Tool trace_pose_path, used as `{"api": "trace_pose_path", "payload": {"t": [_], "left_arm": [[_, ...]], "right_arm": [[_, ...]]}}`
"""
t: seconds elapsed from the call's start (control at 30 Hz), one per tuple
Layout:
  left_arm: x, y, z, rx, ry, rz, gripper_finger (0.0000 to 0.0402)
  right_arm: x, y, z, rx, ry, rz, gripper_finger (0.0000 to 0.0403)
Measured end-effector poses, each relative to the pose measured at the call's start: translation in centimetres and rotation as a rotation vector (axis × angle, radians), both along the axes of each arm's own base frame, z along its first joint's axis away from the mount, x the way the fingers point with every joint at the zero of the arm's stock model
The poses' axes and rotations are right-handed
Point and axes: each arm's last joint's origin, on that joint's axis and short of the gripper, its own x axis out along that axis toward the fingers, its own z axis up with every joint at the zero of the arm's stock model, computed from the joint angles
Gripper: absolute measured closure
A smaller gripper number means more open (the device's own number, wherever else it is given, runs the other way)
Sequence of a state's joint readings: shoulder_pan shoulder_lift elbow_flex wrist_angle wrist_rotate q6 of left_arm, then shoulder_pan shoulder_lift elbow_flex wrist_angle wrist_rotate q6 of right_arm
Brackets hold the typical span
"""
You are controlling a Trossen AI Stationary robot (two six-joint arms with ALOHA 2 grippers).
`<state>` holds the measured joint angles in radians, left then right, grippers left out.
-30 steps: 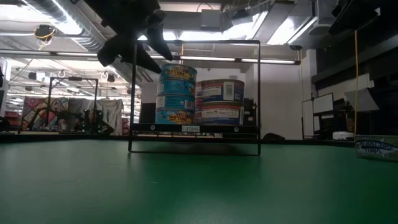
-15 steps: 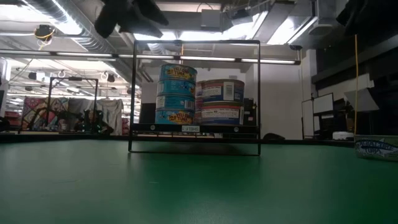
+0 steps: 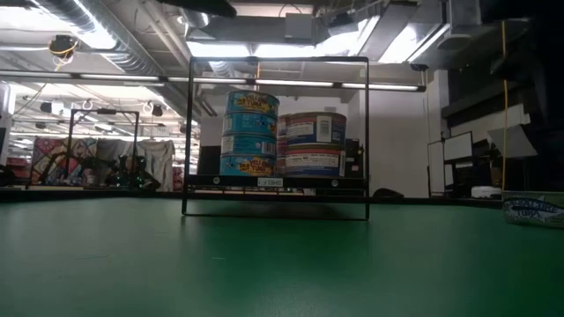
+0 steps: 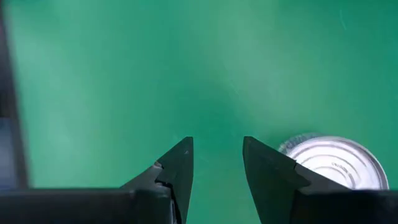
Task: Stack canned seafood by type on shelf
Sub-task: Stack the green tuna can on top of the green tuna can on the shelf
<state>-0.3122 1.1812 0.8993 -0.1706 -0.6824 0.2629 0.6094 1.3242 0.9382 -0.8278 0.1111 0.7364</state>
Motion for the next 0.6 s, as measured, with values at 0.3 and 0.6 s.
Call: {"api": "trace_pose_path", "payload": {"t": [0.3, 0.6], "left_arm": [[-0.3, -1.1, 0.0, -0.020, -0.011, -0.037, 0.0149], [-0.3, -1.2, 0.0, -0.020, -0.010, -0.043, 0.0149]], "right_arm": [[0.2, 0.1, -3.4, -0.159, 0.234, -0.059, 0.0262], [0.8, 0.5, -5.9, -0.230, 0.339, -0.098, 0.0262]]}}
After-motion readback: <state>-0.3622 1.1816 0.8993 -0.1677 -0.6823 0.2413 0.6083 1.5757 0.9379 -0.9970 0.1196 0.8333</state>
